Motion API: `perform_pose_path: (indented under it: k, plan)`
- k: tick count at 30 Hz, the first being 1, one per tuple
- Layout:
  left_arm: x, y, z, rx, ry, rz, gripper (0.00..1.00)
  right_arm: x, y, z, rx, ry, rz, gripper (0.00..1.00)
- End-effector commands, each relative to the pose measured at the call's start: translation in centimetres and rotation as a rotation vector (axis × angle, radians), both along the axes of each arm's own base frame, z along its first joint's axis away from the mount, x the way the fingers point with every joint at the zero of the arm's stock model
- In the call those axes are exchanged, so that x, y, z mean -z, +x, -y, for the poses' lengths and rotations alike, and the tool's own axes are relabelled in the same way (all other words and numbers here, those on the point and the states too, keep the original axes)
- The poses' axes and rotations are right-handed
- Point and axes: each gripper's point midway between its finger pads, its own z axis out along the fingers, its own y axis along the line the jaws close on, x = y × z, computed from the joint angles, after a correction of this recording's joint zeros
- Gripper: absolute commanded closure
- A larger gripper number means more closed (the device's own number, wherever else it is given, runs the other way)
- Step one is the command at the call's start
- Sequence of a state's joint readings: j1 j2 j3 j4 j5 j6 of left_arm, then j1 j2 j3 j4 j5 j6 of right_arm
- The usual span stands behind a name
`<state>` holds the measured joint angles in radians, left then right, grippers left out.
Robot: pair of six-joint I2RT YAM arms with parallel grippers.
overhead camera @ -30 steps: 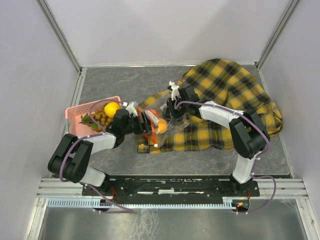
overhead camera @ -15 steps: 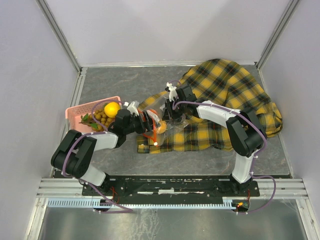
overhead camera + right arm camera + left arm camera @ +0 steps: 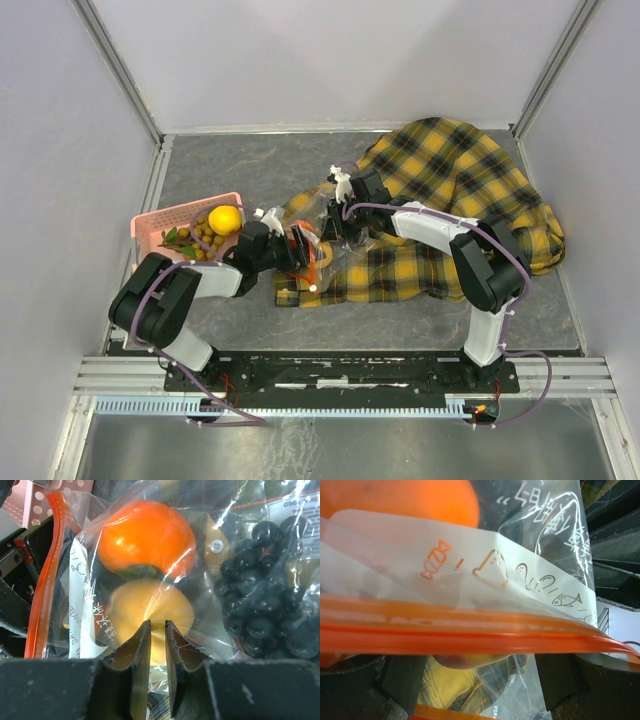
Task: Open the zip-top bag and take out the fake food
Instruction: Pick up the fake fruit from the zipper food storage bag.
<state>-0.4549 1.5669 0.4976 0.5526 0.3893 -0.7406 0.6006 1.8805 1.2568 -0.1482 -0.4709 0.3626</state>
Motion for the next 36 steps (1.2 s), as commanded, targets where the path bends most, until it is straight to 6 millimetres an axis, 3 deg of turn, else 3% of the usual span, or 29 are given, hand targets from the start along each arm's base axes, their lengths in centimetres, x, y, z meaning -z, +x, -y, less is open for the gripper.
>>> perform_pose_path:
  k: [1,5,10,19,29,36]
  plan:
    - [-1.5,1.7,1.3,-0.033,-0.057,0.036,0.15,0.8,-0.9,-0.6,-0.022,0.011,-0.024,0.76]
    - [-1.4,1.8,1.4,-0.041,-0.067,0.03,0.21,0.8,-1.0,-0.5,-0.021,0.007,-0.019,0.75]
    - [-1.8,1.3,1.5,-0.016,-0.074,0.034,0.43,0.4,-0.9,0.1,-0.001,-0.003,0.008,0.72]
    - [-3.6,-0.5,-0.1,-0.02,-0.024,0.062,0.64,-2.7,0.1,3.8,0.104,0.019,0.103,0.57]
    - [-3.7,-3.2,-1.5,0.002,0.039,0.012,0.66,-0.4,2.7,8.4,0.254,-0.039,0.046,0.56]
    - [-5.3,-4.7,-2.6,0.0,0.077,-0.012,0.66,-0.8,2.8,8.6,0.26,-0.027,0.05,0.56]
